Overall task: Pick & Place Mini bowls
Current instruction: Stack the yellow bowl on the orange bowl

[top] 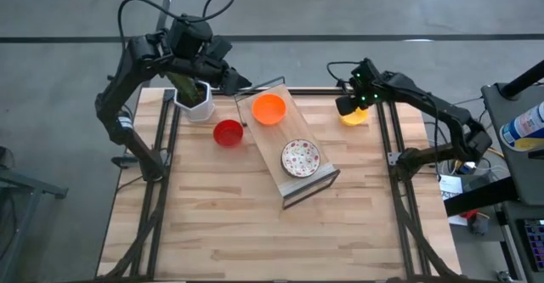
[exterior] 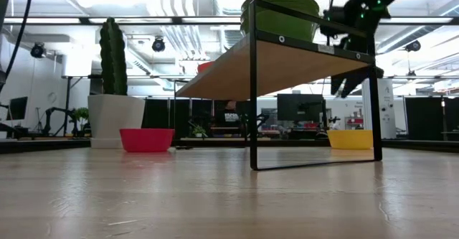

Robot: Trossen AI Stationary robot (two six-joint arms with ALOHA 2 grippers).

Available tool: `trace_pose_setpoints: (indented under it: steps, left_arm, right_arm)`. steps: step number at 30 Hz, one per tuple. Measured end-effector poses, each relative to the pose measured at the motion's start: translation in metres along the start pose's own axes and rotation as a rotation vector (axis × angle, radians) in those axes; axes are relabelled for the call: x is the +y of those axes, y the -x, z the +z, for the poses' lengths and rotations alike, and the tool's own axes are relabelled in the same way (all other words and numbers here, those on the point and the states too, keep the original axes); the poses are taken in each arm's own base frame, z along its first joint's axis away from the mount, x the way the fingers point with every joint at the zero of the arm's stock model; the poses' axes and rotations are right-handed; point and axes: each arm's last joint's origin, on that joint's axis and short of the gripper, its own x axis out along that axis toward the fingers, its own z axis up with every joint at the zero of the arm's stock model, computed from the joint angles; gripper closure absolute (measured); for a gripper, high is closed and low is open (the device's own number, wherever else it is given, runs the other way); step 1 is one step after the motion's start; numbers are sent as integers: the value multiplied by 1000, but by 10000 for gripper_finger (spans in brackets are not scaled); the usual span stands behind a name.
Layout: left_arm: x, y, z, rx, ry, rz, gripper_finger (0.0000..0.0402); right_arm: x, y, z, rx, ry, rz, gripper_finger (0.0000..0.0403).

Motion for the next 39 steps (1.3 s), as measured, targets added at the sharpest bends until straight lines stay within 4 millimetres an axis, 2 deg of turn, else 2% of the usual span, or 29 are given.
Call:
trace_pose_setpoints:
  steps: [18,32,39]
  left_arm:
    - [-3,-1,0,-10,0,-15,291]
    - [-3,-1,0,-10,7,-15,291]
    - [-3,-1,0,-10,7,-15,291]
  right_arm:
    - [-22,-53,-35,45,85,-21,253]
    - [-26,-63,-45,53,248,-23,261]
    - [-28,-72,-47,71,273,-26,262]
